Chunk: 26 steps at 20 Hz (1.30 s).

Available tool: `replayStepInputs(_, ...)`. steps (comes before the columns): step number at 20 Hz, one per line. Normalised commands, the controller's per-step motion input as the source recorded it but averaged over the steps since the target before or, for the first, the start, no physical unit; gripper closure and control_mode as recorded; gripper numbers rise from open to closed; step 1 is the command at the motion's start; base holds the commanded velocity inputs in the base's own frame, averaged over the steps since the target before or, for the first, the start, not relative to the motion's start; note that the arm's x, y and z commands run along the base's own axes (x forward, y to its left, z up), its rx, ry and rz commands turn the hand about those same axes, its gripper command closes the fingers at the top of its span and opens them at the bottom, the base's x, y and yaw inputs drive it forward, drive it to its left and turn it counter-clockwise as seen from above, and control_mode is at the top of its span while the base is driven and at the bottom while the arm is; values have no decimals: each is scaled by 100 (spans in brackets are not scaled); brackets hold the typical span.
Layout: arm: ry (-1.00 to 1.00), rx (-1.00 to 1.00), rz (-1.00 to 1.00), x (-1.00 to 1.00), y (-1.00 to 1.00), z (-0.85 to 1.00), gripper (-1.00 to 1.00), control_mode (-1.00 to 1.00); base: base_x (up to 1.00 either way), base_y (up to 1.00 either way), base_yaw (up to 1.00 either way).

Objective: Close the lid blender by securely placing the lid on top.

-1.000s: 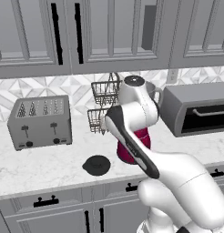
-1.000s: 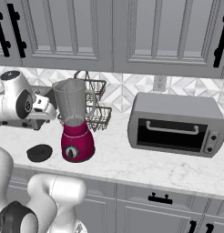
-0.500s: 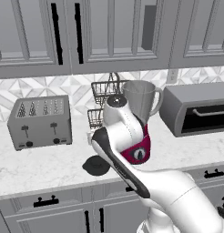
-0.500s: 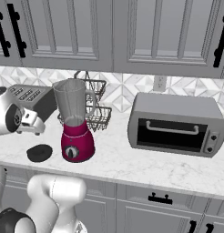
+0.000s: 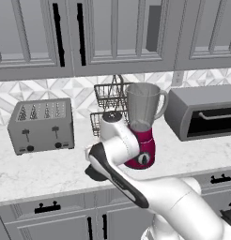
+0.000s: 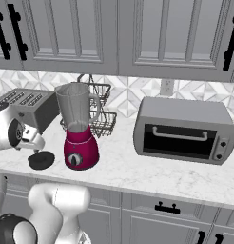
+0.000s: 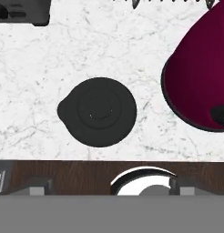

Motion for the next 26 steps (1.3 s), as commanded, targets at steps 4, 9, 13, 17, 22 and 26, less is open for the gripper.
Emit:
replayStepInputs(4, 10, 0, 0, 7, 24, -29, -100, -100, 0, 0, 0)
replayStepInputs(9, 6, 0, -1, 27, 11, -20, -100, -100, 0, 0, 0)
replayStepInputs(13, 1, 0, -4, 36, 8, -12, -100, -100, 0, 0, 0)
replayStepInputs(17, 0, 0, -5, 27, 9, -13, -100, -100, 0, 0, 0)
replayStepInputs(22, 0, 0, -6, 17, 3, -22, -100, -100, 0, 0, 0)
replayStepInputs(26, 0, 0, -10, 1, 0, -30, -100, -100, 0, 0, 0)
